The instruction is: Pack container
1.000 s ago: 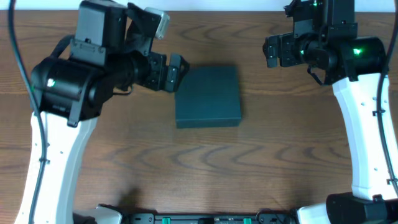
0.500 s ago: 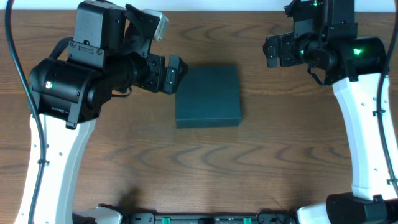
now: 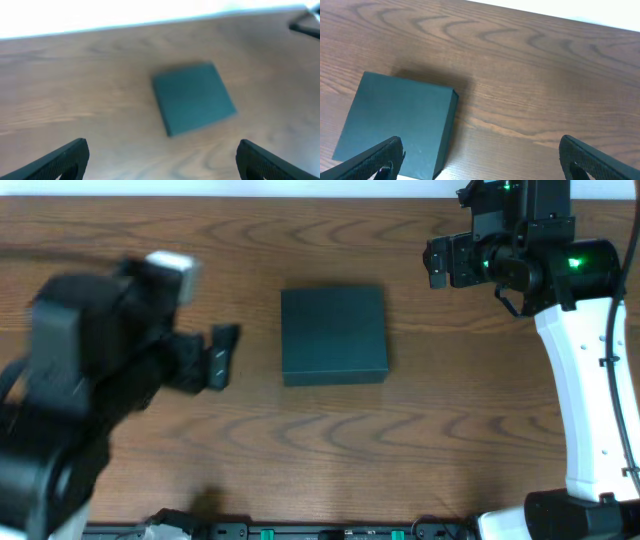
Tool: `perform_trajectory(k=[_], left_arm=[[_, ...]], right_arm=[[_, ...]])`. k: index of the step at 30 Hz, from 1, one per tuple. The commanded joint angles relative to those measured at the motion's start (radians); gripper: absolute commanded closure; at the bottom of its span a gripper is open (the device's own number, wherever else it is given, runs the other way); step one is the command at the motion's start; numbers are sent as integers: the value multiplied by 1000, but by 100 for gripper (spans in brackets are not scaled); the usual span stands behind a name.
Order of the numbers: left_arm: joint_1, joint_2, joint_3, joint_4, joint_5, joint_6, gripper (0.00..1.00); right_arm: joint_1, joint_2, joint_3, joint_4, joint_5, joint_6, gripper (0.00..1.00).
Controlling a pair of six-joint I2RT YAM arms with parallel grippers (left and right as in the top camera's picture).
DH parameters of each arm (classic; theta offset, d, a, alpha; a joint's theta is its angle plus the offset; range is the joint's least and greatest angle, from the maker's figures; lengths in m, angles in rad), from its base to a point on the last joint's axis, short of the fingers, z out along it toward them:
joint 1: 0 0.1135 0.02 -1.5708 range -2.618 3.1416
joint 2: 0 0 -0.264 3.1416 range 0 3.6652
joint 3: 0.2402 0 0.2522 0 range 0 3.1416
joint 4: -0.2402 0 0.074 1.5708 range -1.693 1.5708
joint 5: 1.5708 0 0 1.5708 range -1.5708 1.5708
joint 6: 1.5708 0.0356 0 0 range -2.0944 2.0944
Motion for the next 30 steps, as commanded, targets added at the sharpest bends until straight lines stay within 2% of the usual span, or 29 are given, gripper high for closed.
perform_trajectory(k=[1,7,13,19,24,30], left_arm=[[108,-151,-197,81,-69,-3,5],[209,-452,-649,345,-104,-8,5],[215,-667,-1031,525,-164,-117,5],[215,-864,-1350,704,-163,-217,5],[215,-991,-1494,763,-163,-259,5],[215,-1065,-1562,763,-172,-259,5]], right_arm=[[-6,-17,5,-2,9,-11,1],[-6,-17,5,-2,9,-11,1],[-6,-17,5,-2,9,-11,1],[-6,-17,5,-2,9,-11,1],[-6,-17,5,-2,9,-11,1],[-6,-17,5,-2,9,-11,1]])
